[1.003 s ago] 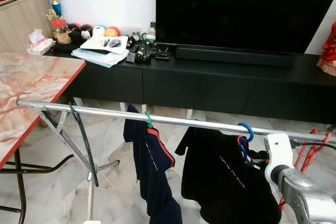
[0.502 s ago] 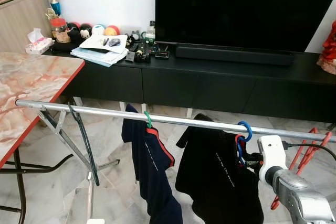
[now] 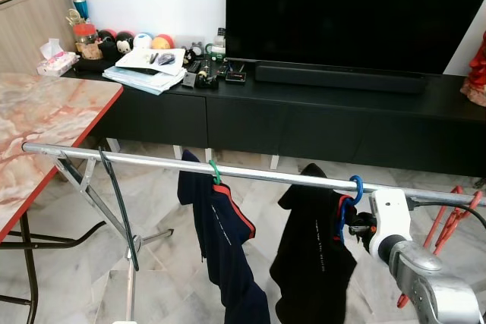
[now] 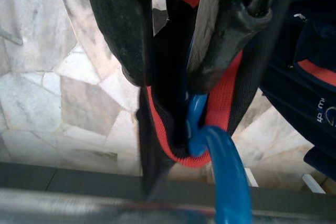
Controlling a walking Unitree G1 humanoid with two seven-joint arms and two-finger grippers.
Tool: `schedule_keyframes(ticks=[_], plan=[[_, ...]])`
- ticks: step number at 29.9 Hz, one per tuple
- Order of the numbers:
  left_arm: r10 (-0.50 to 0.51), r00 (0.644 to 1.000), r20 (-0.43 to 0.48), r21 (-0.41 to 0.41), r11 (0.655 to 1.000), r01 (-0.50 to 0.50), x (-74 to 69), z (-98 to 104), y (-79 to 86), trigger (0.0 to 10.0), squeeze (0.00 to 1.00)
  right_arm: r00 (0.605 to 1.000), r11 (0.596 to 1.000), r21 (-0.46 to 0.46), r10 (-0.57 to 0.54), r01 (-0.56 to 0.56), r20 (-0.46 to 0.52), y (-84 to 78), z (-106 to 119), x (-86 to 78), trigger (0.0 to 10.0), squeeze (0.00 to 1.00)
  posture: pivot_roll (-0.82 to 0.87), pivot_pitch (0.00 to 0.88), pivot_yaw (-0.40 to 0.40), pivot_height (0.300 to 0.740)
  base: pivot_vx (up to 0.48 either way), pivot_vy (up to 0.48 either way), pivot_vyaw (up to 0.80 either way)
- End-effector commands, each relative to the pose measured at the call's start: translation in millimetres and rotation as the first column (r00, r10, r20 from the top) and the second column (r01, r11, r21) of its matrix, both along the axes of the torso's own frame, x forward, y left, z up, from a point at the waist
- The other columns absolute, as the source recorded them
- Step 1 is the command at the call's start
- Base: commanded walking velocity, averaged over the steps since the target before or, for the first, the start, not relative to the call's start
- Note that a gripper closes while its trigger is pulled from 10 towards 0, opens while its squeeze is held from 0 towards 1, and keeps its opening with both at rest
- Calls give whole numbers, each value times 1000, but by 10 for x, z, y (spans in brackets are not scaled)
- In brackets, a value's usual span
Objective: Hang hanger
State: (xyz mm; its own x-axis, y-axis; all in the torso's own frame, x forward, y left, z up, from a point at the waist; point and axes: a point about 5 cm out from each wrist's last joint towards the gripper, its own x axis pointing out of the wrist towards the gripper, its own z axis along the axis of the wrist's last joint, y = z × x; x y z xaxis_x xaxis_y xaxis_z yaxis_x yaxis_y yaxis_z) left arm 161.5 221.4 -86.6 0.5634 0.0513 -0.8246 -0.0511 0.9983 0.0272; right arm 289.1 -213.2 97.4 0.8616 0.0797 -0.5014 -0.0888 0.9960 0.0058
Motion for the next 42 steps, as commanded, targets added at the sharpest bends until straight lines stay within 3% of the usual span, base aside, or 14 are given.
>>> schedule_keyframes(ticks=[1,12,21,25,32,38,40,42], plan=[[-12,1000,-21,-1,1000,12,-43,-24,-18,10000,0,1000,1000,11,6,-6,-5,45,2,-29,10000,0,-9,34,-20,740,0,0,0],[-14,1000,-23,-7,1000,14,15,-28,-133,10000,0,1000,998,60,25,-25,2,220,100,-114,10000,0,-12,36,-24,740,0,0,0],[-21,1000,-16,-21,1000,21,76,-25,-260,10000,0,999,998,60,-20,22,-26,204,6,-105,10000,0,-10,32,-31,740,0,0,0],[-29,1000,-11,-33,999,29,130,-26,-435,10000,0,997,996,56,-62,65,-55,155,-87,-107,10000,0,-8,32,-31,740,0,0,0],[-36,999,-8,-42,998,36,183,-17,-594,10000,0,996,995,61,-73,77,-57,157,-152,-63,10000,0,-5,32,-33,740,0,0,0],[-44,999,-1,-49,998,44,262,11,-746,10000,0,1000,992,124,-20,19,12,265,-47,2,10000,0,-2,33,-34,740,0,0,0],[-40,999,-4,-44,998,40,234,0,-685,10000,0,1000,992,125,-10,8,14,280,-33,-9,10000,718,-2,33,-34,740,0,0,0],[-36,999,-5,-41,999,36,216,-5,-628,10000,0,1000,992,124,-9,7,15,283,-24,-16,10000,749,-2,33,-34,740,0,0,0]])
